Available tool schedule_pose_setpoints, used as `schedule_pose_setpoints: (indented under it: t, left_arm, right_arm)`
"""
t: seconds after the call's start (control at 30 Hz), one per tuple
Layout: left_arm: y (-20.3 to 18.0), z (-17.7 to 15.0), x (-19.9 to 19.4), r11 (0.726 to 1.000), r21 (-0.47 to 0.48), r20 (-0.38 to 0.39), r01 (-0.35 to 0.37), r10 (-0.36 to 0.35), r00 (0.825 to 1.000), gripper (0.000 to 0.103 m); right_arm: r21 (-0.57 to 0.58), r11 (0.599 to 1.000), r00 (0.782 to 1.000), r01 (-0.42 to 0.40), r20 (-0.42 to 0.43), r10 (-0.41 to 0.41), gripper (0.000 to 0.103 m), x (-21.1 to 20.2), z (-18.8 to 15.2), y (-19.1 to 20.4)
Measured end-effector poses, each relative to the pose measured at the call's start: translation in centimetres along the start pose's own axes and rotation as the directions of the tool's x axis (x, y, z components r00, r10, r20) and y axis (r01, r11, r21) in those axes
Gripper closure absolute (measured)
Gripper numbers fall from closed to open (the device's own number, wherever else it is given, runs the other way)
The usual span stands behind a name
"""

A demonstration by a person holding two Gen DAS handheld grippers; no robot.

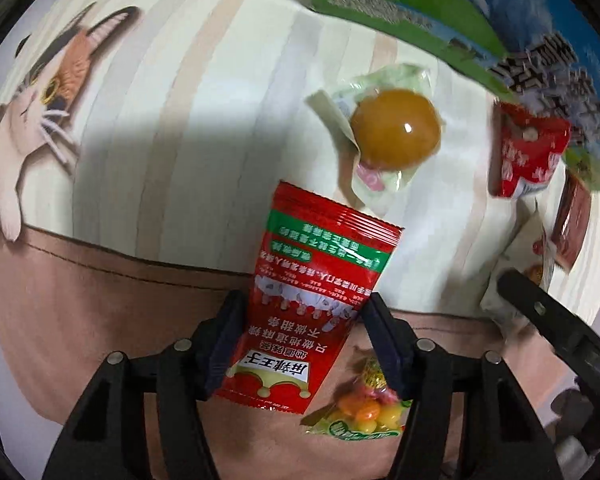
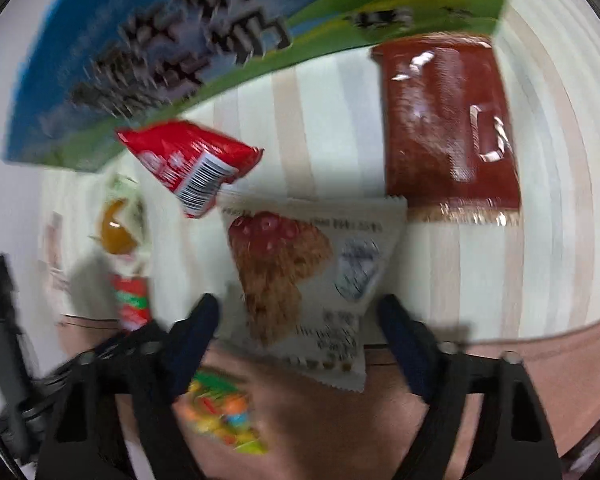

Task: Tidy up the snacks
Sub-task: 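Grasp the red-green packet with left tool while right tool grasps the oat cookie packet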

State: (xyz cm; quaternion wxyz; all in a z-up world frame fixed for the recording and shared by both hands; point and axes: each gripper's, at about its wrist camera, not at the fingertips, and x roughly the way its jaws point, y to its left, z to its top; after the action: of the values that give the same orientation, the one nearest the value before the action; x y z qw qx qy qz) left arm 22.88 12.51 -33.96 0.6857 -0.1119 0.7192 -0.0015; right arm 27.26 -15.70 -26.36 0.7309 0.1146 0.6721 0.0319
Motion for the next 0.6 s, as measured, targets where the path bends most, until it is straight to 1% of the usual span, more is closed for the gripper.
schedule_pose_setpoints:
  t: [0.03,0.07,0.1,0.13,0.17,0.23,0.3,0.37,0.43,0.47,0.5,0.53,0.6]
  left_arm:
    - [-0.5,0.0,0.2,0.999,0.034,-0.008,-0.02,0.021,1.0,0.041]
    - [-1.1,0.2,0.4,0.996,0.074,-0.016,-0.048,0.05,0.999,0.04]
    - [-1.8,0.2,0.5,0.992,0.106,-0.018,-0.07,0.072,0.997,0.039]
    - [-2.4,0.0,0.7,0.986,0.141,-0.018,-0.089,0.093,0.996,0.038]
    - [-3.0,-0.2,0.8,0.978,0.175,-0.016,-0.111,0.116,0.993,0.038]
    - [-3.9,-0.8,0.9,0.96,0.236,0.0,-0.151,0.155,0.988,0.038]
    - [-3.9,-1.1,0.6,0.963,0.229,0.02,-0.146,0.145,0.989,0.039]
    - [-3.2,-1.3,0.1,0.975,0.184,0.04,-0.129,0.124,0.992,0.048]
    - [-1.5,-1.2,-0.5,0.991,0.108,0.04,-0.076,0.072,0.997,0.048]
    - [-1.1,-1.1,-0.6,0.995,0.079,0.039,-0.056,0.053,0.998,0.048]
    - [-0.7,-1.0,-0.6,0.997,0.063,0.033,-0.038,0.036,0.999,0.048]
    - [-0.5,-0.9,-0.4,0.998,0.062,0.024,-0.03,0.028,0.999,0.048]
    - [-0.6,-0.8,-0.2,0.995,0.092,0.001,-0.042,0.042,0.999,0.048]
  right_arm:
    - [-0.039,0.999,1.0,0.022,0.01,-0.021,0.041,0.0,-0.1,0.4]
    - [-0.068,0.997,1.0,0.021,0.013,-0.02,0.043,-0.2,-0.2,0.6]
    - [-0.089,0.996,1.0,0.02,0.01,-0.019,0.048,-0.3,-0.4,0.8]
    - [-0.116,0.993,1.0,0.021,0.006,-0.021,0.056,-0.4,-0.7,0.8]
    - [-0.145,0.989,1.0,0.018,-0.01,-0.02,0.056,-0.6,-1.1,0.7]
    - [-0.182,0.983,0.999,0.021,-0.039,-0.028,0.056,-0.7,-2.0,0.6]
    - [-0.216,0.976,0.997,0.024,-0.062,-0.038,0.056,-0.8,-2.9,0.4]
    - [-0.247,0.969,0.995,0.033,-0.082,-0.055,0.056,-0.8,-3.8,0.3]
    - [-0.239,0.971,0.994,0.02,-0.099,-0.045,0.056,-0.8,-4.4,0.2]
    - [-0.208,0.978,0.995,0.009,-0.097,-0.029,0.055,-0.8,-4.4,-0.1]
    - [-0.184,0.983,0.995,-0.002,-0.101,-0.017,0.051,-0.7,-4.2,-0.4]
    - [-0.147,0.989,0.994,-0.022,-0.105,0.006,0.043,-0.5,-4.2,-0.8]
    - [-0.079,0.995,0.994,-0.056,-0.101,0.048,0.035,-0.4,-3.9,-1.3]
